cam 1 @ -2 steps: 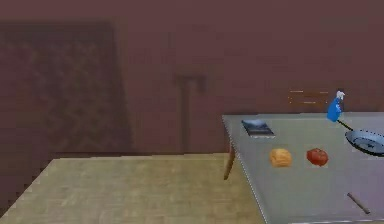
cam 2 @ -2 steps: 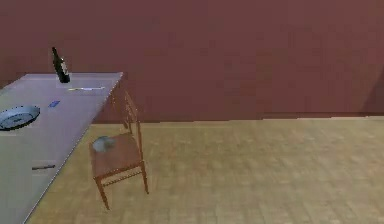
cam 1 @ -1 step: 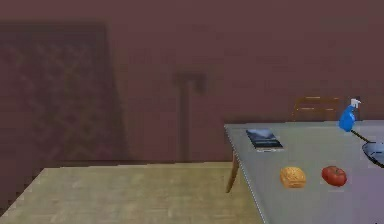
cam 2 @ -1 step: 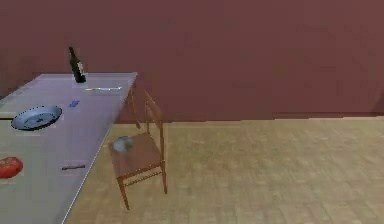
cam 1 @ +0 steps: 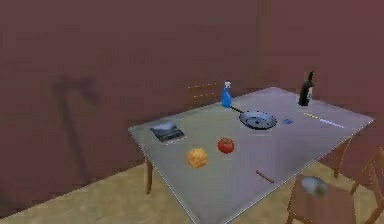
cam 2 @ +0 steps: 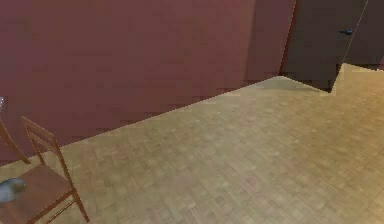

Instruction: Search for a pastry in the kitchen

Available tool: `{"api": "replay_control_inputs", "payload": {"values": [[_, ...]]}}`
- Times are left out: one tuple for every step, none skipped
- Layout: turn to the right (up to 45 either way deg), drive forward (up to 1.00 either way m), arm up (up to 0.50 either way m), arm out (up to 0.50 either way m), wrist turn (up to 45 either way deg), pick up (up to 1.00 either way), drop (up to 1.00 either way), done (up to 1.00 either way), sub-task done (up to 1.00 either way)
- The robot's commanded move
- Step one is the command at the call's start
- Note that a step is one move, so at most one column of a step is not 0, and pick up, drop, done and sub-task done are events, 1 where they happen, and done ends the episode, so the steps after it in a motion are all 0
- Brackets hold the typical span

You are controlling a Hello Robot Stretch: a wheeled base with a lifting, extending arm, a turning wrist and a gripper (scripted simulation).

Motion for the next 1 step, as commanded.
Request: {"api": "replay_control_inputs", "payload": {"values": [[0.0,0.0,0.0,0.0,0.0,0.0,0.0,1.0,0.0]]}}
